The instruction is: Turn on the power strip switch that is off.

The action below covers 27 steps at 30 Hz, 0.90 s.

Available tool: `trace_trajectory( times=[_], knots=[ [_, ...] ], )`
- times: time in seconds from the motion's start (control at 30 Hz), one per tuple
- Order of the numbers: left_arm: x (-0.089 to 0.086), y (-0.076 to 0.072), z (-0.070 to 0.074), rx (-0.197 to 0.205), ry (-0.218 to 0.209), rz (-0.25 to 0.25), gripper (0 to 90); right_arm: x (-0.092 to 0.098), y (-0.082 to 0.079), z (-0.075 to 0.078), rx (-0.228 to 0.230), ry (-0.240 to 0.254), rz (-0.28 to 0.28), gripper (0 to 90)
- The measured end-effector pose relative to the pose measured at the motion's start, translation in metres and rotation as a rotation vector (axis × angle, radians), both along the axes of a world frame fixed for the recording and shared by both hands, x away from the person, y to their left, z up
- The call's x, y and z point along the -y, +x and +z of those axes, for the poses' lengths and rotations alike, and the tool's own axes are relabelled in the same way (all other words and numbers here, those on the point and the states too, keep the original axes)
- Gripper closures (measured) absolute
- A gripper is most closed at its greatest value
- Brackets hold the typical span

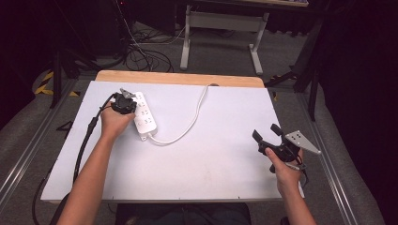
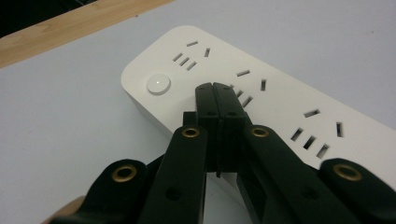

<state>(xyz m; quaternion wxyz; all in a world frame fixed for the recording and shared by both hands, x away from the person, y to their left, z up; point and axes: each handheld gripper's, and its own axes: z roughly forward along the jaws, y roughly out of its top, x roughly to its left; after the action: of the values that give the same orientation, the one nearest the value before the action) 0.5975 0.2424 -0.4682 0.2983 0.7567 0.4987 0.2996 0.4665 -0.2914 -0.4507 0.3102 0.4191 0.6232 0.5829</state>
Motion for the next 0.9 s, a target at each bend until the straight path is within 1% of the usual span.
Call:
trace_trajectory(
  times=[0.07,0.17,0.23,0.27,0.3,0.33,0.37,0.4,0.53,0.57,0.6,0.67,0.83,0.9],
  knots=[
    [-0.0022,-0.0002,-0.0005,-0.001,-0.028,0.003,90.0,0.0002,-0.0004,0.0003,0.001,0.0,0.0,14.2],
    [-0.0018,0.0,-0.0003,-0.002,-0.022,0.001,90.0,0.0,-0.0003,0.0002,0.0,0.0,0.0,14.2],
    [-0.0042,0.0007,0.0001,-0.008,-0.044,0.002,90.0,-0.0006,0.0003,-0.0001,-0.001,-0.001,0.001,14.3],
    [-0.0042,0.0006,0.0001,-0.009,-0.046,0.003,90.0,-0.0007,0.0004,-0.0002,0.0,0.0,0.002,14.3],
    [-0.0042,0.0006,0.0001,-0.009,-0.046,0.003,90.0,-0.0007,0.0003,-0.0001,-0.001,0.001,0.002,14.3],
    [-0.003,0.0004,0.0003,-0.005,-0.031,0.001,90.0,-0.0004,0.0001,0.0002,-0.001,-0.001,0.0,14.3],
    [-0.0029,0.0002,0.0002,-0.003,-0.032,0.001,90.0,-0.0003,-0.0001,0.0005,-0.001,0.001,0.0,14.3],
    [-0.0032,0.0001,0.0004,-0.009,-0.046,-0.001,90.0,-0.0004,-0.0004,0.0009,0.0,0.003,-0.002,14.4],
    [-0.0024,-0.0005,0.0004,-0.008,-0.039,-0.001,90.0,-0.0008,-0.0012,0.0014,-0.001,0.0,-0.002,14.7],
    [-0.002,-0.0006,0.0006,-0.007,-0.031,-0.001,90.0,-0.0013,-0.001,0.0012,-0.002,0.002,-0.002,14.7],
    [-0.0023,-0.0005,0.0006,-0.01,-0.038,0.001,90.0,-0.0018,-0.0009,0.0011,-0.003,0.002,-0.002,14.8],
    [-0.0022,-0.0005,0.0007,-0.01,-0.037,0.001,90.0,-0.0025,-0.0016,0.0013,-0.002,0.0,0.003,14.8],
    [-0.003,-0.0001,0.0008,-0.008,-0.038,0.0,90.0,-0.0012,-0.0025,0.0018,0.0,-0.001,-0.007,14.8],
    [-0.0006,-0.0013,0.0002,0.0,-0.019,0.001,90.0,-0.0015,-0.0023,0.0014,-0.004,-0.004,-0.006,14.8]
  ],
)
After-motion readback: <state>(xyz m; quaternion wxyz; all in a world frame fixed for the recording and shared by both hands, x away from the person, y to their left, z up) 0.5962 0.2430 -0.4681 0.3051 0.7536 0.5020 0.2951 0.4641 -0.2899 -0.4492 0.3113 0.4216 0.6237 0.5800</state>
